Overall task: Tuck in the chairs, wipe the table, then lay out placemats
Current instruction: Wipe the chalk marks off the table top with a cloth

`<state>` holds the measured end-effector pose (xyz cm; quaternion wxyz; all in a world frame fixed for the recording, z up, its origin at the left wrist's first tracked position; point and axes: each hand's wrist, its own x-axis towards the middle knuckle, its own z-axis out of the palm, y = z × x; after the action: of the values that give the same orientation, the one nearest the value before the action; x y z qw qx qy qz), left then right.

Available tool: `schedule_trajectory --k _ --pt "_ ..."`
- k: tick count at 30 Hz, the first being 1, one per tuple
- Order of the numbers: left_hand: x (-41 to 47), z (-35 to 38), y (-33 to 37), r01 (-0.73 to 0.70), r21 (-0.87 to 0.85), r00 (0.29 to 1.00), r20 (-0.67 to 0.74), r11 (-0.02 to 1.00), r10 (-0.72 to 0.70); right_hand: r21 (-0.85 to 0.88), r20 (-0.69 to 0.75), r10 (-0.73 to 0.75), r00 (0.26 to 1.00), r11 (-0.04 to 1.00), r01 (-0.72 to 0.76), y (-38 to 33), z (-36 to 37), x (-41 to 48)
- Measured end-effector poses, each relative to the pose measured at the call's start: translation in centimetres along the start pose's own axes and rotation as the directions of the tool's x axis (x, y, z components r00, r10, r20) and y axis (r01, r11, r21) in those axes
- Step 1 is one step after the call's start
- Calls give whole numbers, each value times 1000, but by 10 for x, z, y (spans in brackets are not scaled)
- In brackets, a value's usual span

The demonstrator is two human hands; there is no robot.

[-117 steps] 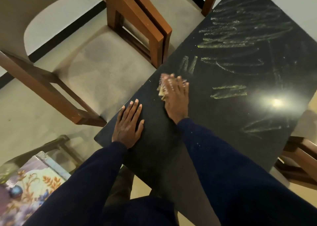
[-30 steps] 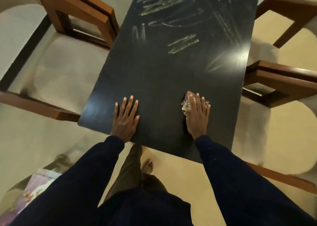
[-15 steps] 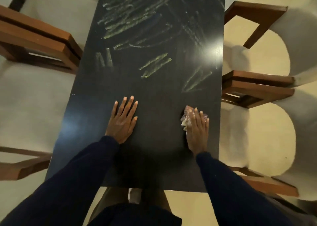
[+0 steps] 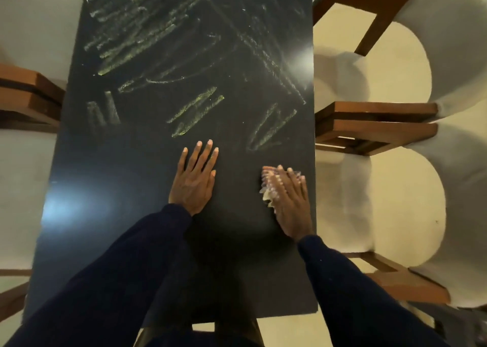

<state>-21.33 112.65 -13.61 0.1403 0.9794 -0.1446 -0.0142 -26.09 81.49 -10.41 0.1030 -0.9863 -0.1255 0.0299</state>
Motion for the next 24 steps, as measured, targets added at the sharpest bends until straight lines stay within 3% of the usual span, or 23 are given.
schedule_trajectory --k 4,7,10,12,14,17,20,22,24 --pt "7 3 -1 4 13 1000 4 1000 -4 -40 -122 234 965 970 -241 26 -3 87" --pt "23 6 8 18 22 1000 -6 1000 -18 19 -121 236 964 972 -236 6 7 135" --pt "44 8 23 54 18 998 -19 998 -54 2 -26 -50 998 999 50 -14 11 122" --pt "52 8 29 71 23 997 -28 997 -70 -1 65 -299 952 954 300 -1 6 96" --pt "54 7 30 86 5 996 -27 996 -86 -4 118 -385 915 921 388 31 -2 79" --pt "56 7 32 100 6 994 -36 995 -100 -58 46 -165 985 984 168 75 -10 91" --pt "57 6 31 108 -8 993 -41 994 -108 -66 -78 83 993 994 -89 74 -8 138" --pt "55 8 32 113 -6 993 -36 994 -113 -50 -98 151 984 987 -156 51 -2 166" --pt "56 7 31 117 -8 992 -39 993 -117 -12 -85 119 989 993 -120 24 4 180"
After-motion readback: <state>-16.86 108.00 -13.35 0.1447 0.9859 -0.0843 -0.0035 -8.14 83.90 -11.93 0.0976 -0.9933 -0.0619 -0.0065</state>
